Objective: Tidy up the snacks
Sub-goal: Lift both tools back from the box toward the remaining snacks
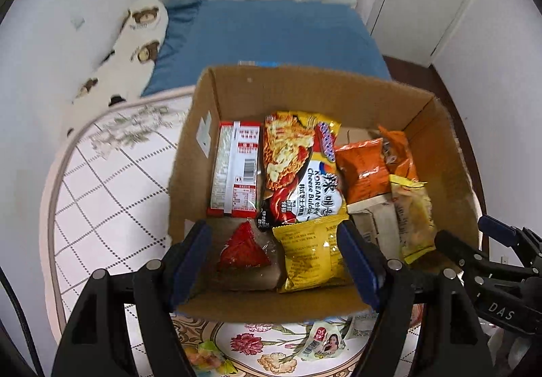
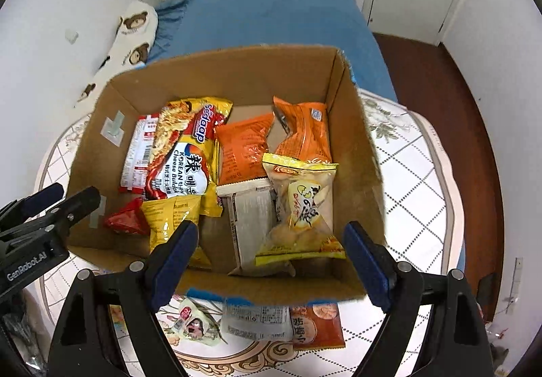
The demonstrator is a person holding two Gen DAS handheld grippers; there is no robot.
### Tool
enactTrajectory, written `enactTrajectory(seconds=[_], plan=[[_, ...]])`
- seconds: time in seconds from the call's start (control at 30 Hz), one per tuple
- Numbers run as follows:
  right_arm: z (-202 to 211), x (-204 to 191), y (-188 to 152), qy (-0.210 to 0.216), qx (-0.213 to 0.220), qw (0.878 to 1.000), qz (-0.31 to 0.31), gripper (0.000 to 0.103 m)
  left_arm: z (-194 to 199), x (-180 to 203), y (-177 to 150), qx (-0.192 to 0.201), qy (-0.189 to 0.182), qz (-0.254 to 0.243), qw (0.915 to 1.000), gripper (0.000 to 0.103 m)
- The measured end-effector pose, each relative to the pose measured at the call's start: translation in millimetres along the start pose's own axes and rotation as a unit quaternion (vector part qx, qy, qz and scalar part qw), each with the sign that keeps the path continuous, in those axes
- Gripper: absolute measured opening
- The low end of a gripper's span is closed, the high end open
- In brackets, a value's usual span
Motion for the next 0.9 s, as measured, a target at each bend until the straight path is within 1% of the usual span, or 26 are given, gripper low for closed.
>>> enactTrajectory(seconds=[0.1,0.23,0.37,0.43,0.53,0.63,0.7,0.8,0.9], plan=[[19,2,-10,-0.002,0.022,1.0,-0.003,0.09,20,2,-7,0.027,0.006,-0.007,0.9996,0.075],[53,1,-24,-0.007,0.058,0.998,-0.004,0.09,49,5,-21,0.058,0.0,-0.007,0.9983,0.075],[90,-4,-38,-0.017,0.097,0.995,0.008,0.09,78,5,-36,0.096,0.005,-0.008,0.9954,0.075],[106,-5,-45,-0.013,0.11,0.994,0.009,0.09,95,7,-44,0.113,0.004,-0.008,0.9935,0.075],[130,-8,-57,-0.007,0.128,0.992,0.007,0.09,115,10,-54,0.131,-0.001,-0.009,0.9914,0.075],[153,-12,-71,-0.01,0.154,0.988,0.01,0.09,134,13,-63,0.147,-0.007,-0.011,0.9891,0.075],[165,-14,-79,-0.012,0.168,0.986,0.01,0.09,143,13,-70,0.157,-0.003,-0.013,0.9875,0.075],[177,-19,-91,-0.003,0.175,0.985,0.007,0.09,157,15,-81,0.17,-0.002,-0.018,0.9853,0.075],[183,-22,-100,0.012,0.172,0.985,0.001,0.09,163,15,-89,0.167,-0.004,-0.018,0.9857,0.075]])
Point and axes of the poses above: each gripper's, at about its wrist camera, not at the fingertips, and z roughly against the way its jaws point, x to its right, y to its top, the point moved 3 cm from there along -z, roughly the way its jaws point, and after that the axes turned 4 degrees about x, right-handed, at the moved point
